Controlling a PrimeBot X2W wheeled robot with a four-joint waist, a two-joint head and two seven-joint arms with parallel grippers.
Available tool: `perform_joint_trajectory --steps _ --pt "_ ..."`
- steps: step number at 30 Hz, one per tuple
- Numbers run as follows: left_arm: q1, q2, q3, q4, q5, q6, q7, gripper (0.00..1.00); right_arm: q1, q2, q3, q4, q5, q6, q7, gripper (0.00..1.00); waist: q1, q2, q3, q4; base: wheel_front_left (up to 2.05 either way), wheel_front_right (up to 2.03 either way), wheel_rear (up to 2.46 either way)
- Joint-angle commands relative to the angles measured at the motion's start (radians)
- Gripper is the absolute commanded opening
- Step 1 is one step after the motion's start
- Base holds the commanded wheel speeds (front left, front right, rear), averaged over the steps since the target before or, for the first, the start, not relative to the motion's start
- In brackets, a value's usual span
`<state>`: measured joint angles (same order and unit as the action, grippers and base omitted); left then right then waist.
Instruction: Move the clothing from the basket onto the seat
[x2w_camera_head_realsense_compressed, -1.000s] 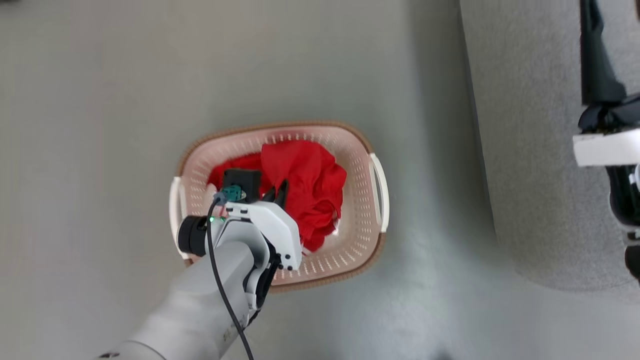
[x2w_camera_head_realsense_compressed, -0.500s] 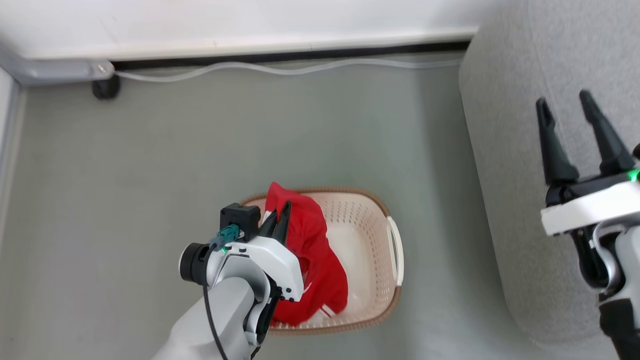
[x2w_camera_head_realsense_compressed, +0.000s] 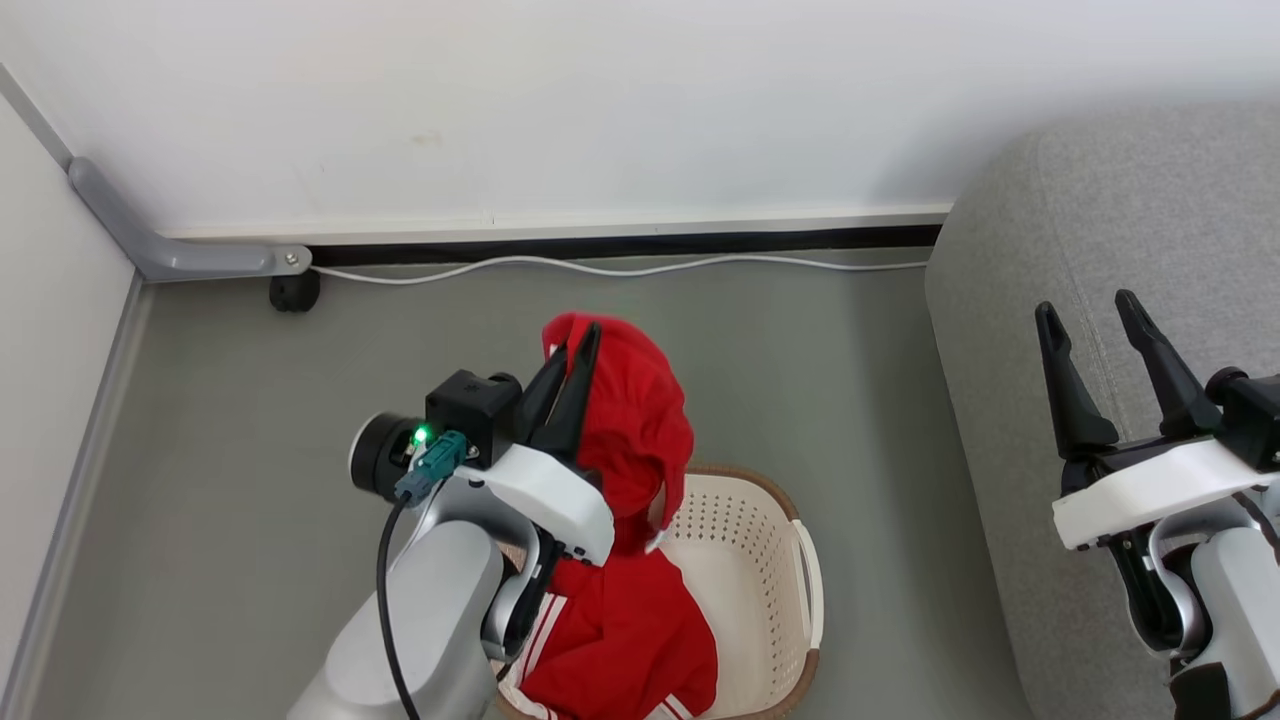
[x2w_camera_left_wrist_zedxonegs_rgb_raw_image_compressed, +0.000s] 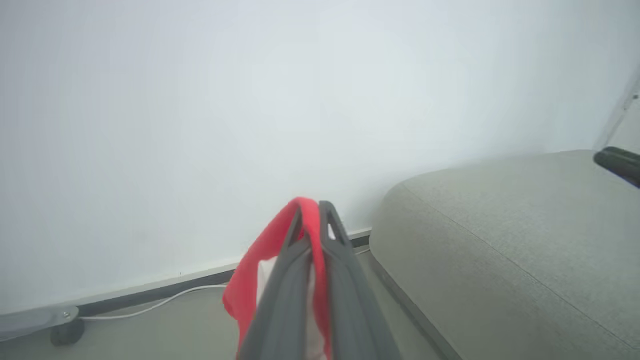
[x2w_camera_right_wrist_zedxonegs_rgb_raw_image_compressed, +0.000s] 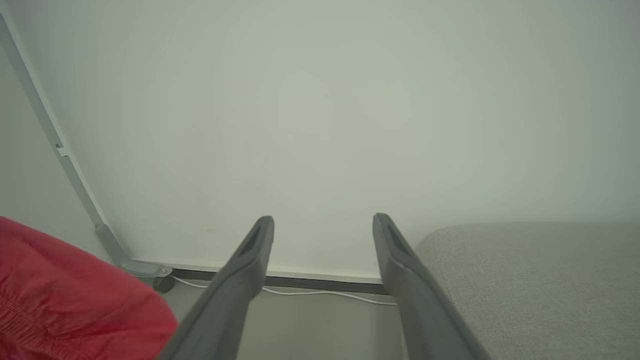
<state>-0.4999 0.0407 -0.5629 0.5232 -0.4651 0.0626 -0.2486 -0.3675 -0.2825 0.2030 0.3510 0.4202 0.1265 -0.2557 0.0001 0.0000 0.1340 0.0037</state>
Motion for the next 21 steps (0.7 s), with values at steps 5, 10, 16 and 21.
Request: perform_joint_trajectory --steps 5,10,16,21 --pt "-0.095 0.009 0.061 -0.104 0.072 -0.024 -0.013 0.0 0.014 -0.001 0.012 -0.008 -0.015 0.004 -0.006 1.0 -0.0001 0.0 -0.016 -0.001 0.0 0.0 0.0" --pt "-0.171 0.009 0.058 -0.16 0.107 -0.036 -0.013 0.0 0.021 0.004 0.012 -0.007 -0.016 0.004 -0.006 1.0 -0.0001 0.0 -0.015 -0.001 0.0 0.0 0.0" --pt "-0.251 0.009 0.03 -0.18 0.118 -0.045 -0.013 0.0 0.028 0.008 0.011 -0.003 -0.016 0.004 -0.006 1.0 -0.0001 0.0 -0.018 0.0 0.0 0.0 0.0" --pt "-0.29 0.009 0.013 -0.176 0.112 -0.049 -0.013 0.0 0.028 0.014 0.015 -0.001 -0.017 0.004 -0.006 1.0 -0.0001 0.0 -0.014 -0.003 0.0 0.0 0.0"
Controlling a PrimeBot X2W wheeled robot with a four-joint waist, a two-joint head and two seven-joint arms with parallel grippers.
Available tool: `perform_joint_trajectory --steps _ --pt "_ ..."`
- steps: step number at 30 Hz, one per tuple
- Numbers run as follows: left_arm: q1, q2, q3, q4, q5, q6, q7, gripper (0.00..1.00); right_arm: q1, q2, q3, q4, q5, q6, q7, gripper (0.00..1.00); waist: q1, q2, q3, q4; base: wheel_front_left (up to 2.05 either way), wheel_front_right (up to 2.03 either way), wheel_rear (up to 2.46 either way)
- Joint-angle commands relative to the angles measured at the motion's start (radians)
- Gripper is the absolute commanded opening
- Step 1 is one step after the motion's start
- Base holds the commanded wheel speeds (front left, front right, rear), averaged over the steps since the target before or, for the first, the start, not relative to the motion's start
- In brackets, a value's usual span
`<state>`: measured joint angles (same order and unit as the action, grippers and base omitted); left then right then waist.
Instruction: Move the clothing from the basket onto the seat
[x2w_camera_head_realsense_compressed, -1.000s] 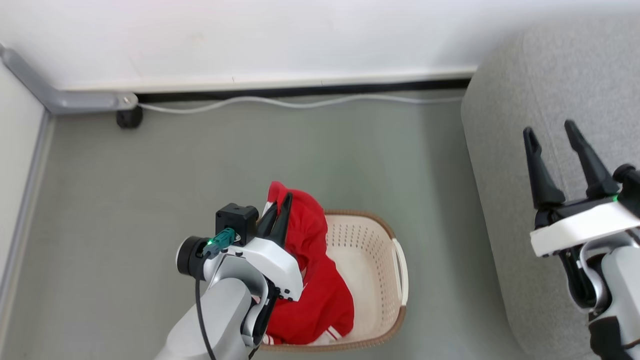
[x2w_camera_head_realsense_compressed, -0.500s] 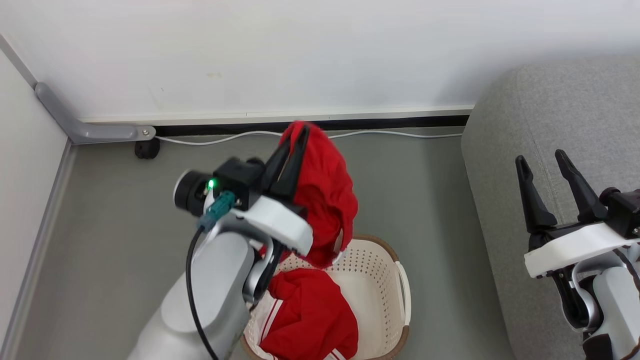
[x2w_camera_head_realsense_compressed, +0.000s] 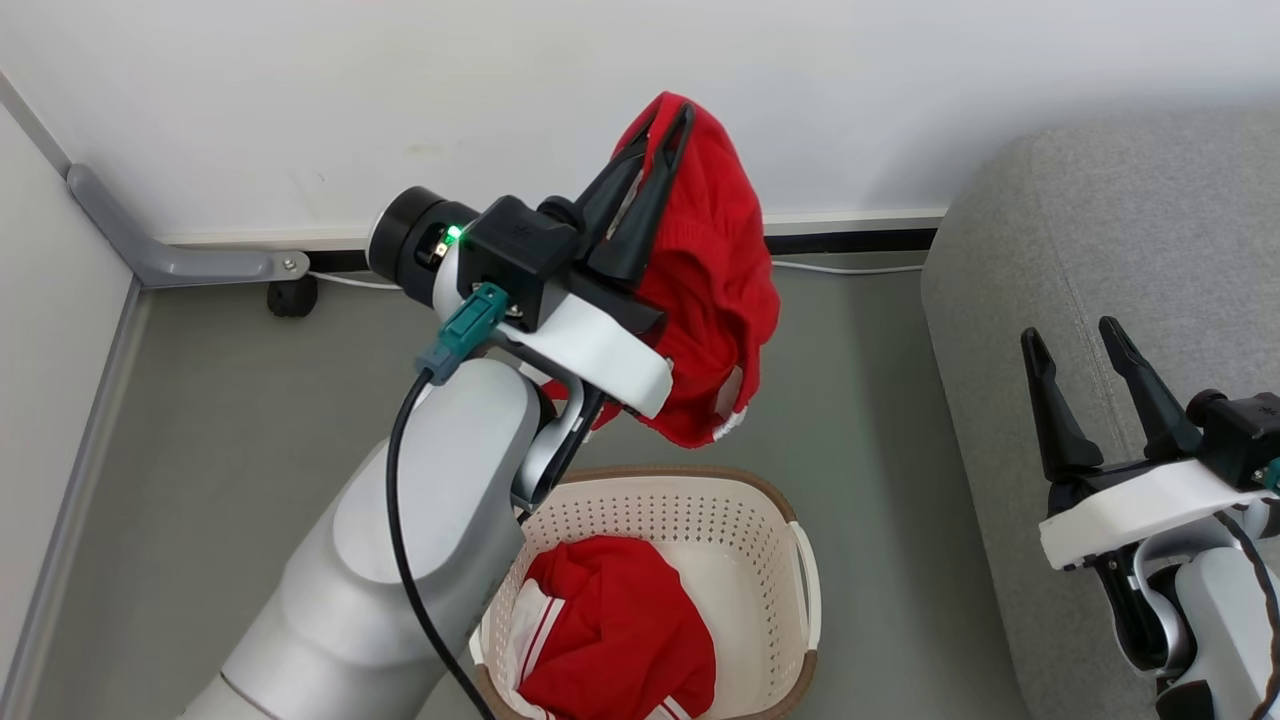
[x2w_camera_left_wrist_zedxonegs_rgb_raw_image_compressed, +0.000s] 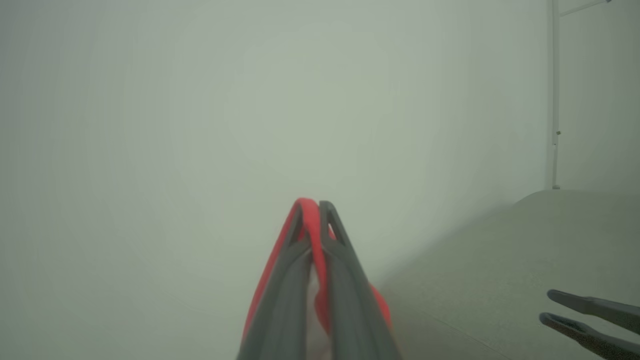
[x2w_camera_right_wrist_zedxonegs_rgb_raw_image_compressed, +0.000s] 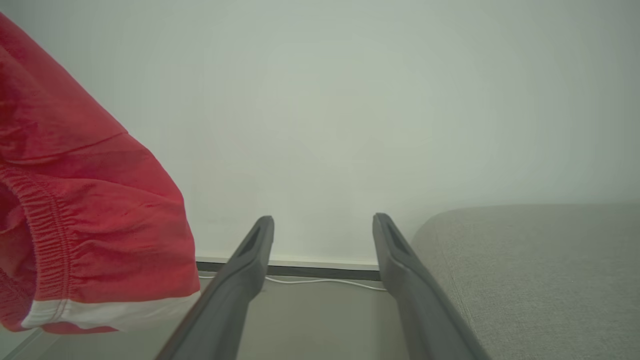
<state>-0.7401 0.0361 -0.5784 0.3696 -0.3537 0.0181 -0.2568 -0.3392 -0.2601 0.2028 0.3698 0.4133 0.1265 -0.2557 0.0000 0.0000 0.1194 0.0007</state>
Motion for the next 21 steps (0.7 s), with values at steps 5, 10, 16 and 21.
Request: perform_joint_trajectory --steps 5,10,16,21 --pt "-0.081 0.014 -0.002 -0.019 -0.001 0.004 -0.005 0.0 -0.006 -0.005 0.022 -0.02 -0.007 0.004 -0.006 1.0 0.0 0.0 0.01 -0.002 0.0 0.0 0.0" --pt "-0.096 0.014 -0.029 -0.032 -0.021 0.025 -0.005 0.0 -0.039 0.002 0.104 -0.061 0.011 0.004 -0.006 1.0 0.0 0.0 0.018 -0.004 0.0 0.0 0.0" --pt "-0.098 0.014 -0.051 -0.044 -0.038 0.039 -0.005 0.0 -0.084 -0.004 0.263 -0.138 0.055 0.004 -0.006 1.0 0.0 0.0 0.018 0.0 0.0 0.0 0.0" --pt "-0.093 0.014 -0.066 -0.056 -0.048 0.046 -0.005 0.0 -0.125 -0.022 0.391 -0.186 0.084 0.004 -0.006 1.0 0.0 0.0 0.019 0.008 0.0 0.0 0.0"
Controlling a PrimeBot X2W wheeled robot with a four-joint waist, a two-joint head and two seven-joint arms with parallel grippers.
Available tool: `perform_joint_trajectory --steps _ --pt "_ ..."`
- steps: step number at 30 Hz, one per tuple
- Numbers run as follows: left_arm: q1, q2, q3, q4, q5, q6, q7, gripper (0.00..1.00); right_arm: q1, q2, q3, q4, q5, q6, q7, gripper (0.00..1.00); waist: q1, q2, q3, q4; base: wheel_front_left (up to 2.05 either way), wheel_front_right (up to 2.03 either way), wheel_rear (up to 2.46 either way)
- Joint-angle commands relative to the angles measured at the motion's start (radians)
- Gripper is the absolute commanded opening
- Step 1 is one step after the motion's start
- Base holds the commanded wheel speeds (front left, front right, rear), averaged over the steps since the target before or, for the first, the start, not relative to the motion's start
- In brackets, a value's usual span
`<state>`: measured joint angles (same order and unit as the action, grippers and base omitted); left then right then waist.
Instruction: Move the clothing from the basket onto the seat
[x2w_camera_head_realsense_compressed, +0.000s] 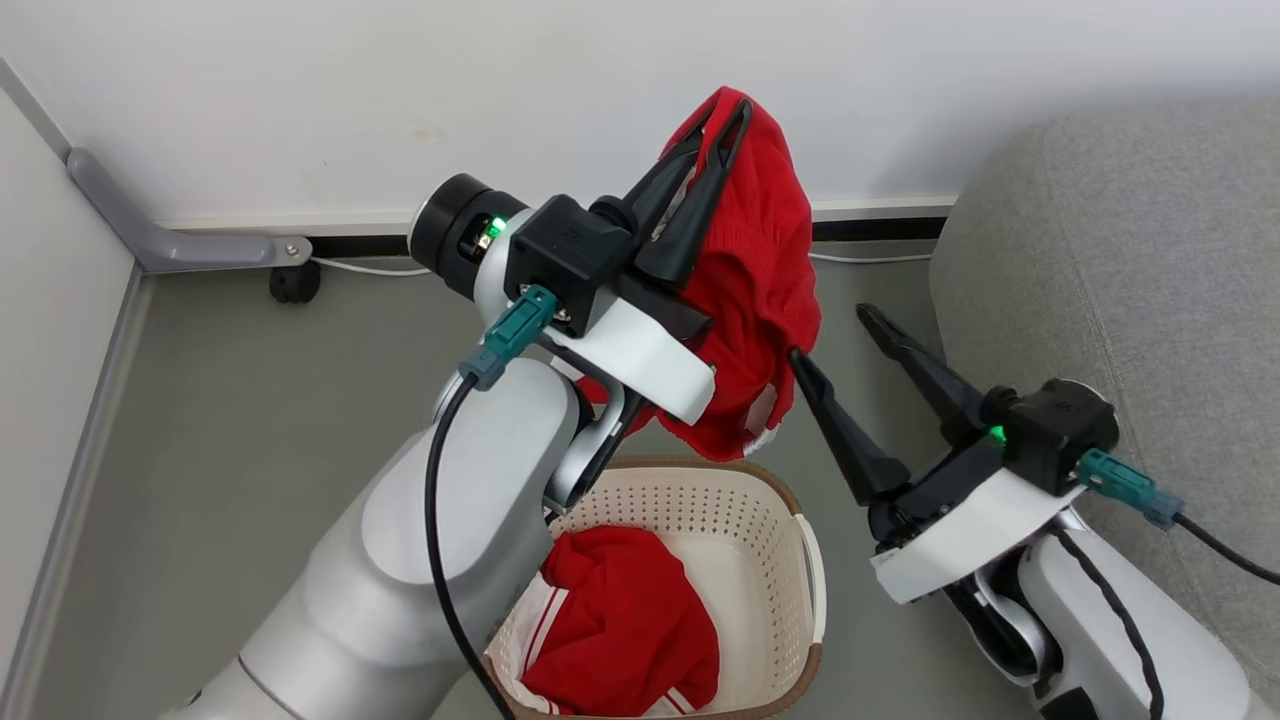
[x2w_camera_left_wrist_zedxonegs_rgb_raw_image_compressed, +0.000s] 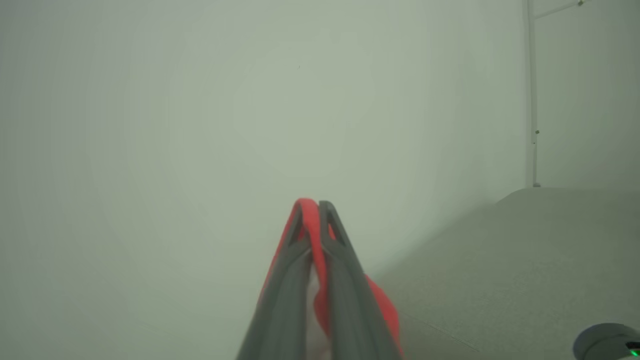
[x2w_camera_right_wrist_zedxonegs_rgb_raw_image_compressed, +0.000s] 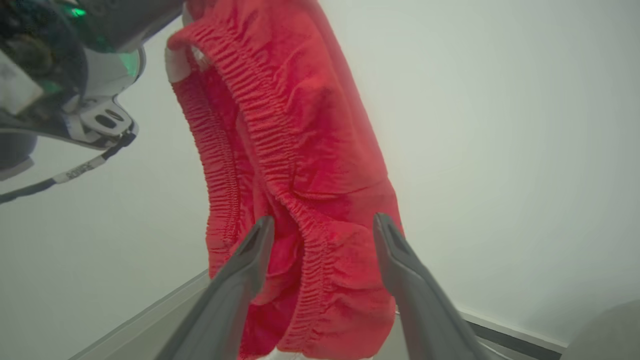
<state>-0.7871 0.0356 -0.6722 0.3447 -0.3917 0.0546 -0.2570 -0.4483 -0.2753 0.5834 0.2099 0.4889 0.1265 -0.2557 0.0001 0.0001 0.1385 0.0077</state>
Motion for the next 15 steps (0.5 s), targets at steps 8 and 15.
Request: perform_joint_trajectory --steps 8,15 --pt "-0.046 0.015 -0.022 -0.056 -0.038 0.024 -0.005 0.0 -0.076 0.014 0.106 0.038 0.003 0.004 -0.006 1.0 -0.0001 -0.0001 0.0 0.024 0.0 0.0 0.0" --pt "-0.054 0.015 -0.078 -0.069 -0.068 0.032 -0.005 0.0 -0.121 0.064 0.108 0.131 -0.027 0.004 -0.006 1.0 -0.0001 -0.0001 0.0 0.051 0.0 0.0 0.0"
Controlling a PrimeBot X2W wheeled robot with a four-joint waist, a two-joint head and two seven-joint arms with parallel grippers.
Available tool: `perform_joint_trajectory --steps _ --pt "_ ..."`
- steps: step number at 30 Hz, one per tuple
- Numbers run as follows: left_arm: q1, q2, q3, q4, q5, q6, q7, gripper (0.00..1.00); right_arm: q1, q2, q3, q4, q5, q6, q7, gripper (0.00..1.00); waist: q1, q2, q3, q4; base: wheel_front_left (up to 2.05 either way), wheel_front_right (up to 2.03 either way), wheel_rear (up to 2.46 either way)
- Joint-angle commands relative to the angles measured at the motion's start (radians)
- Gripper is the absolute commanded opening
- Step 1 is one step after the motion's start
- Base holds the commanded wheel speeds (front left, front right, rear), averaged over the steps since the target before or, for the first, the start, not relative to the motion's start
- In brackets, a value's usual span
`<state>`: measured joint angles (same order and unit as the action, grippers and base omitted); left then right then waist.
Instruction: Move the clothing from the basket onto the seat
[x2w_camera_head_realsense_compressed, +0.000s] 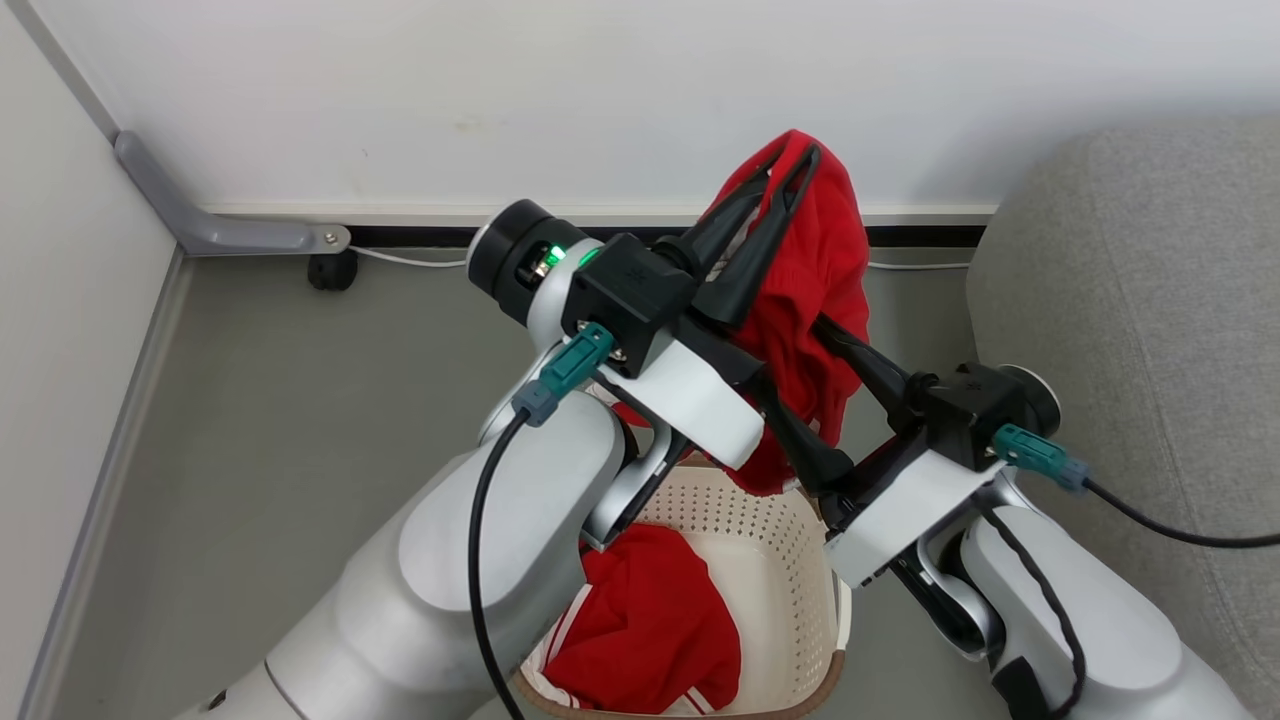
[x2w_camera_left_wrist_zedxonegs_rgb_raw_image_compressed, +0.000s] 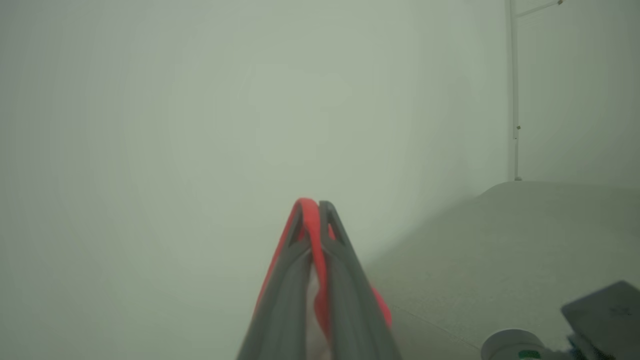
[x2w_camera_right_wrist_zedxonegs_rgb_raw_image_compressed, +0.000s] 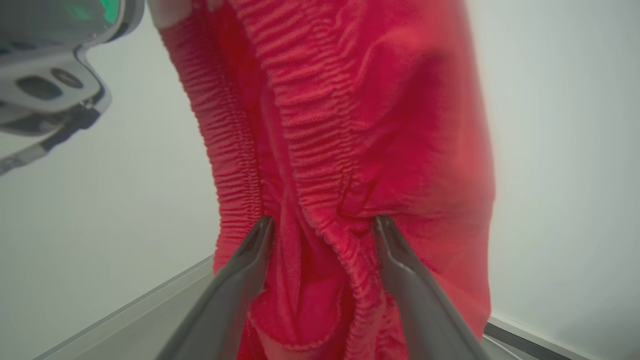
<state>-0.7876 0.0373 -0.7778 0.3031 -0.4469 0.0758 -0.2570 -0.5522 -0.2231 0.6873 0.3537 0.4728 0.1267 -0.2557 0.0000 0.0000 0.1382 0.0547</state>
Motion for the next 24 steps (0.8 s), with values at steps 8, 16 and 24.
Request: perform_joint_trajectory --steps 8,16,24 --pt "-0.056 0.013 -0.009 -0.023 -0.043 0.024 -0.005 0.0 -0.045 0.053 -0.01 0.063 0.006 0.004 -0.006 0.0 0.0 0.0 0.005 0.019 0.0 0.0 0.0" --pt "-0.031 0.013 0.015 -0.023 -0.042 0.027 -0.005 1.0 -0.035 0.035 -0.028 0.038 0.012 0.004 -0.006 0.0 0.0 0.0 0.008 0.008 0.0 0.0 0.0" --pt "0.015 0.013 0.044 0.006 -0.027 -0.007 -0.005 1.0 -0.006 0.03 -0.091 -0.005 0.01 0.004 -0.006 0.0 0.0 0.0 0.003 -0.009 0.0 0.0 0.0"
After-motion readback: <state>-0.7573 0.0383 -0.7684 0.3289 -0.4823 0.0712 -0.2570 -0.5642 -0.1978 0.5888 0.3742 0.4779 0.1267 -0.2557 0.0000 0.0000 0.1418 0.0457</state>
